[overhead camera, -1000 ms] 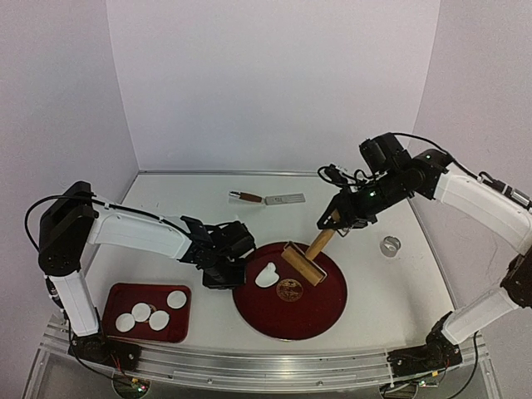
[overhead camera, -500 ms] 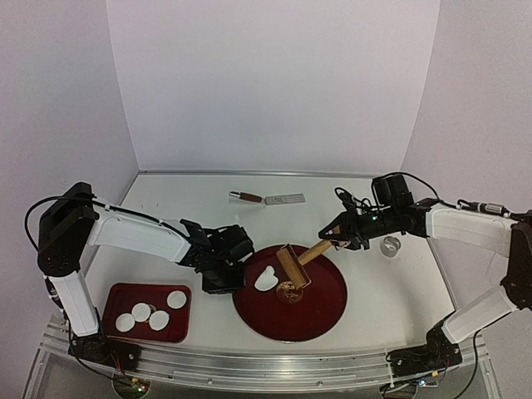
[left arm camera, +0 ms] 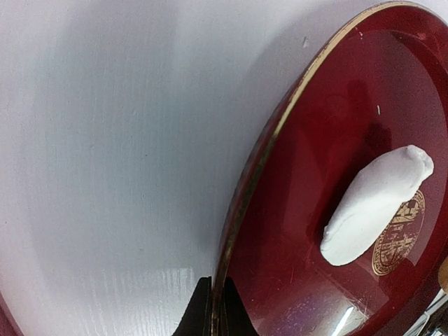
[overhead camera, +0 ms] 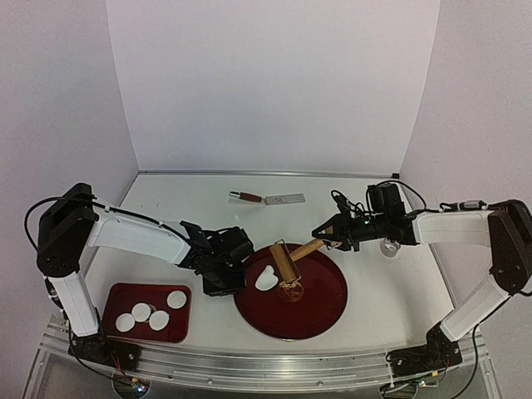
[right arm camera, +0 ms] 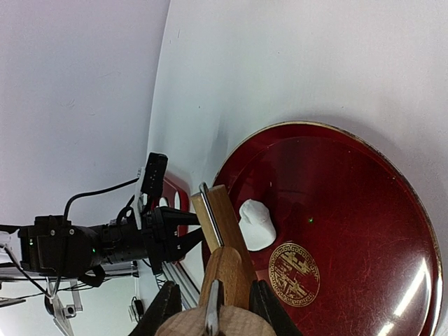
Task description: Roll out the dumpling wrappers from the dough
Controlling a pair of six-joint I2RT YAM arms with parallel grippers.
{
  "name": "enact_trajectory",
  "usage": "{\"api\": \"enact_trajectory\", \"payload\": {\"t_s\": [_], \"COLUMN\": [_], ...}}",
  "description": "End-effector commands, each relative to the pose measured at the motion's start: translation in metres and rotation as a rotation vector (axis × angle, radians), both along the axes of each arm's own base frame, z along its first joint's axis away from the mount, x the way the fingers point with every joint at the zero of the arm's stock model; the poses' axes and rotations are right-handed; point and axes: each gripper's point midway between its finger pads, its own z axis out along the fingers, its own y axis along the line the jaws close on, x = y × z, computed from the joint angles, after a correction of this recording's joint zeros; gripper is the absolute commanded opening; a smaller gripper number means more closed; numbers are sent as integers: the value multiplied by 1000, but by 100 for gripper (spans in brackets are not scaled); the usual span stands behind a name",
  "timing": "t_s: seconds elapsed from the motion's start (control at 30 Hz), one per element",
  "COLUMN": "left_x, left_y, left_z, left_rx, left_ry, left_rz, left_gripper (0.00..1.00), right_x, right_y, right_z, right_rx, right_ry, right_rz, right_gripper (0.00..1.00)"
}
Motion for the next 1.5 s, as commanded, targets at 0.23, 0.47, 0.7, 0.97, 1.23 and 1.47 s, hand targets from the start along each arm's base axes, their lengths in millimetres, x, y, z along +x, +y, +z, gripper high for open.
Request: {"api": "enact_trajectory", "payload": {"t_s": [0.23,0.47,0.7,0.97,1.23,1.47], "left_x": [3,2,2,2,2,-1], "left_y": [-3,-3,-3,-2,-1,6], "left_z": [6,4,2,1,1,3], "left_rx": [-19,-14,-10,-5,1,-2], "left_ry": [-12,-7,-2,0,0,3], "left_rz": [26,28,27,28,34,64], "left_gripper": [0,0,0,0,0,0], "right_x": [9,12,12,11,12,4], "right_y": [14,18,25,33,39,39], "right_z": [-5,-16,-22,-31,-21,13], "right_rx": [65,61,57,24,32,88], "right_ry": [-9,25,42,52,40,6], "right_rz": [52,66,86,115,126,142], "right_gripper": [0,0,0,0,0,0]}}
